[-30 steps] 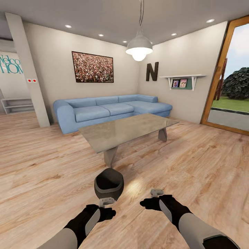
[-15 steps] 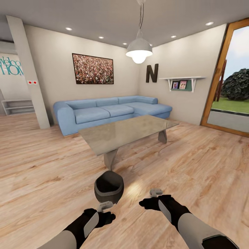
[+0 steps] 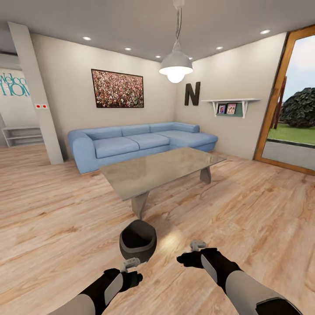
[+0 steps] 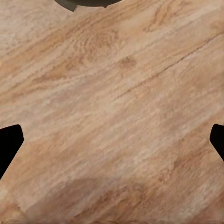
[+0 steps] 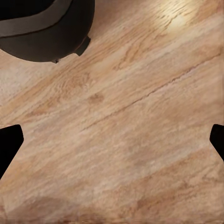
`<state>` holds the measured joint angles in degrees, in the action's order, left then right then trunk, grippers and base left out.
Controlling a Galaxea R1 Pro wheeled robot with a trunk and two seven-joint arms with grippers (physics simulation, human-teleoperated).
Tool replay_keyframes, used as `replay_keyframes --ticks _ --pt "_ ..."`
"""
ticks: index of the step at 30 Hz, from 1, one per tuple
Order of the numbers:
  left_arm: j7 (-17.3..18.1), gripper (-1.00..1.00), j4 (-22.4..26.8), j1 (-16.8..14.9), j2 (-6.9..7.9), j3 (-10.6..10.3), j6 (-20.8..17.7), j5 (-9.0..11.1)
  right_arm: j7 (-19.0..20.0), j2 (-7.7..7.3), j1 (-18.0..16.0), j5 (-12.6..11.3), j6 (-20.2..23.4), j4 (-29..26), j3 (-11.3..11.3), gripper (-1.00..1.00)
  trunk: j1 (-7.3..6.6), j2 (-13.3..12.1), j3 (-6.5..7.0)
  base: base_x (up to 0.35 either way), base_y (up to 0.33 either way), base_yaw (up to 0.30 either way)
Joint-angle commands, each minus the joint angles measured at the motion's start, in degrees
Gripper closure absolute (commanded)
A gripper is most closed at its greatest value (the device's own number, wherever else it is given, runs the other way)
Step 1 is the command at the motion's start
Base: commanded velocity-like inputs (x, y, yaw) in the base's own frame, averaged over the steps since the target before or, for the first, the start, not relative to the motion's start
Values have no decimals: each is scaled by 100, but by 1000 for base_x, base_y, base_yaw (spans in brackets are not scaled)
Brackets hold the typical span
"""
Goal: Place each of the two pumpkins and all three candles from the living room inside a cabinet in the living room (use any cabinet), then make sure every cabinet is closed, and position the cauldron so it is next to a table in the living room.
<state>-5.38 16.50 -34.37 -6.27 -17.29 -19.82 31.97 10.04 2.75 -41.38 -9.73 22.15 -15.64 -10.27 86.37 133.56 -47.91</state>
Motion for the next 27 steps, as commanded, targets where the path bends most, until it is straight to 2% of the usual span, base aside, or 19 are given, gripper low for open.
replay_keyframes --ticks 1,7,12,17,19,23,27 --pt "-1 -100 -43 0 -1 -1 -3 1 -1 -2 10 4 -2 34 -2 -100 -23 -41 19 0 0 0" --pt "-3 -100 -631 2 -8 1 23 -18 4 -15 162 305 -92 475 -10 -100 -154 -282 126 0 0 0" --pt "13 -100 -1040 8 35 -2 58 -21 0 11 251 354 -316 746 -10 -100 -264 -483 208 0 0 0" --pt "26 -100 -1328 95 94 -3 98 -19 -2 -10 416 345 -747 1304 -11 -100 -374 -683 258 0 0 0" --pt "47 -100 -1485 139 132 -2 218 -20 -2 -11 509 355 -963 1405 -11 -100 -418 -763 276 0 0 14" --pt "58 -100 -1870 189 144 -2 844 -14 -6 -3 679 355 -1446 1472 -11 -100 -506 -924 312 0 0 56" --pt "34 -100 -1946 199 157 -2 1007 -8 -21 -14 839 350 -1744 1489 -11 -100 -594 -1084 347 0 0 66"
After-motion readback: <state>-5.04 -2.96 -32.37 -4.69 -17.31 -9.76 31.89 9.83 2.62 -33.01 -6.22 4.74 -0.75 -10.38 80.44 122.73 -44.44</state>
